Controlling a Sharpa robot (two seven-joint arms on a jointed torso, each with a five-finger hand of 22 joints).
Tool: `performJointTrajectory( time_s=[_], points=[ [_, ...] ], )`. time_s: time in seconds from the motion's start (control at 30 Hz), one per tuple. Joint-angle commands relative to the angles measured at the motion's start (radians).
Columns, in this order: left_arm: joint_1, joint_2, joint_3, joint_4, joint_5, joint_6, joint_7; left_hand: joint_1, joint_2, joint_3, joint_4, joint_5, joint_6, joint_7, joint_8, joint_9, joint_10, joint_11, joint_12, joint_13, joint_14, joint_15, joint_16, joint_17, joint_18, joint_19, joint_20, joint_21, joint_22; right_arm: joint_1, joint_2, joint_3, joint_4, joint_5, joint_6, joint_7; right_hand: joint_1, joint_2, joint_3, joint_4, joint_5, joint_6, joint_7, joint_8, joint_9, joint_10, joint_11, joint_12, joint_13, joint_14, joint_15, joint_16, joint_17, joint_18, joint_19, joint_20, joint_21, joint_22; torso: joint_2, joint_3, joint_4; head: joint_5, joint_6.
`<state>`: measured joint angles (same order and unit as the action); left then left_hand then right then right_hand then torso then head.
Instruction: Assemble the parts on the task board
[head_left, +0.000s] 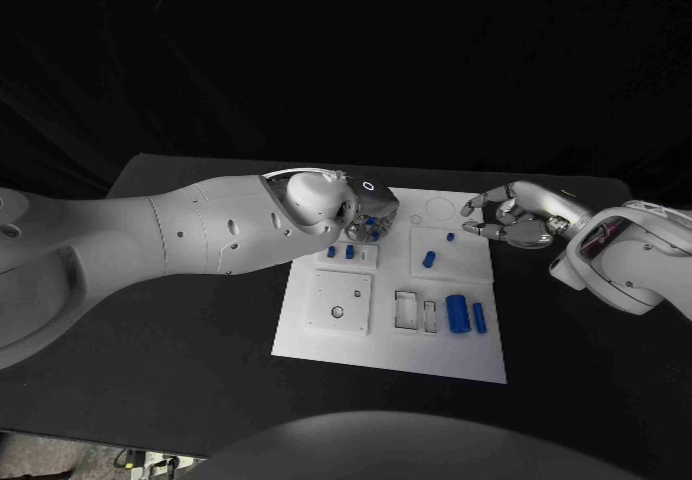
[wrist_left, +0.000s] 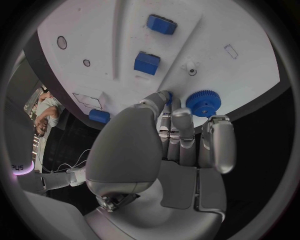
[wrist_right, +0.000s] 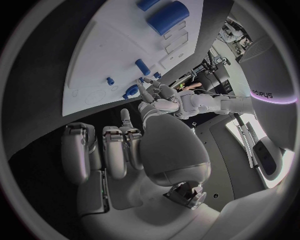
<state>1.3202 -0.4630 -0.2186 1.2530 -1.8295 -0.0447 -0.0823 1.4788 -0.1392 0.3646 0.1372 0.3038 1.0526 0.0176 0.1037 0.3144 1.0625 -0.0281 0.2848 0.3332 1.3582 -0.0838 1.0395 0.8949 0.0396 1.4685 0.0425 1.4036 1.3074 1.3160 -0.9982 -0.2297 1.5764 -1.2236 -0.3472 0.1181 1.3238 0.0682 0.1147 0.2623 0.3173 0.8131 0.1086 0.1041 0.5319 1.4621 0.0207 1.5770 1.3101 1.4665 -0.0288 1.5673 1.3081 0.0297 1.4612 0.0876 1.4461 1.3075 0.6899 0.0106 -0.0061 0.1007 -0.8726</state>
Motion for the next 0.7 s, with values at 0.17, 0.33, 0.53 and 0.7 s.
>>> performJointTrajectory(
  time_s=[0.17,0.33,0.53,0.7],
  points=[
    [-0.006,0.003,0.0,-0.006,-0.024,-0.024,0.009,0.011,0.012,0.002,-0.016,0.005,0.013,0.002,0.009,0.001,0.007,-0.001,0.001,-0.008,-0.015,0.002,-0.017,-0.024,0.002,0.017,0.0,-0.011,0.209,-0.001,-0.003,0.0,0.003,-0.005,0.012,-0.005,-0.008,0.002,0.003,0.006,0.005,0.006,-0.001,-0.005,0.0,0.109,0.0,-0.006,0.261,0.104,0.0,0.003,0.263,0.008,0.004,-0.003,-0.005,0.214,0.0,-0.0001,0.0001,0.001,0.0],
    [-0.009,0.001,0.0,-0.005,-0.027,-0.047,0.013,0.012,0.02,0.0,-0.024,0.005,0.036,0.003,0.022,0.005,0.024,-0.002,0.002,-0.015,-0.014,0.001,-0.018,-0.035,0.001,0.018,0.0,-0.011,0.209,-0.001,-0.003,0.0,0.004,-0.005,0.011,-0.007,-0.008,0.002,0.003,0.006,0.005,0.006,-0.001,-0.005,0.0,0.109,0.0,-0.006,0.261,0.104,0.0,0.003,0.263,0.008,0.004,-0.003,-0.005,0.214,0.0,0.0,0.0001,0.001,0.0],
    [-0.011,-0.007,0.0,0.001,-0.027,-0.087,0.011,0.012,0.024,-0.004,-0.035,0.009,0.058,0.006,0.035,0.008,0.046,-0.002,0.004,-0.021,-0.009,0.001,-0.015,-0.044,0.0,0.021,0.0,-0.006,0.21,-0.001,-0.004,0.0,0.004,-0.006,0.012,-0.008,-0.008,0.002,0.003,0.006,0.005,0.006,-0.001,-0.005,0.0,0.109,0.0,-0.006,0.261,0.104,0.0,0.003,0.263,0.008,0.004,-0.003,-0.005,0.214,0.0,0.0002,-0.0001,0.003,0.0],
    [-0.01,-0.027,0.001,0.021,-0.027,-0.11,0.009,0.009,0.022,-0.007,-0.036,0.009,0.061,0.008,0.036,0.008,0.049,-0.001,0.003,-0.023,-0.009,0.001,-0.018,-0.051,0.0,0.021,0.0,-0.006,0.21,-0.001,-0.005,0.0,0.005,-0.006,0.012,-0.009,-0.008,0.002,0.003,0.006,0.005,0.006,-0.001,-0.005,0.0,0.109,0.0,-0.006,0.261,0.104,0.0,0.003,0.263,0.008,0.004,-0.003,-0.005,0.214,-0.001,0.0,-0.0002,-0.001,0.0]
  ],
)
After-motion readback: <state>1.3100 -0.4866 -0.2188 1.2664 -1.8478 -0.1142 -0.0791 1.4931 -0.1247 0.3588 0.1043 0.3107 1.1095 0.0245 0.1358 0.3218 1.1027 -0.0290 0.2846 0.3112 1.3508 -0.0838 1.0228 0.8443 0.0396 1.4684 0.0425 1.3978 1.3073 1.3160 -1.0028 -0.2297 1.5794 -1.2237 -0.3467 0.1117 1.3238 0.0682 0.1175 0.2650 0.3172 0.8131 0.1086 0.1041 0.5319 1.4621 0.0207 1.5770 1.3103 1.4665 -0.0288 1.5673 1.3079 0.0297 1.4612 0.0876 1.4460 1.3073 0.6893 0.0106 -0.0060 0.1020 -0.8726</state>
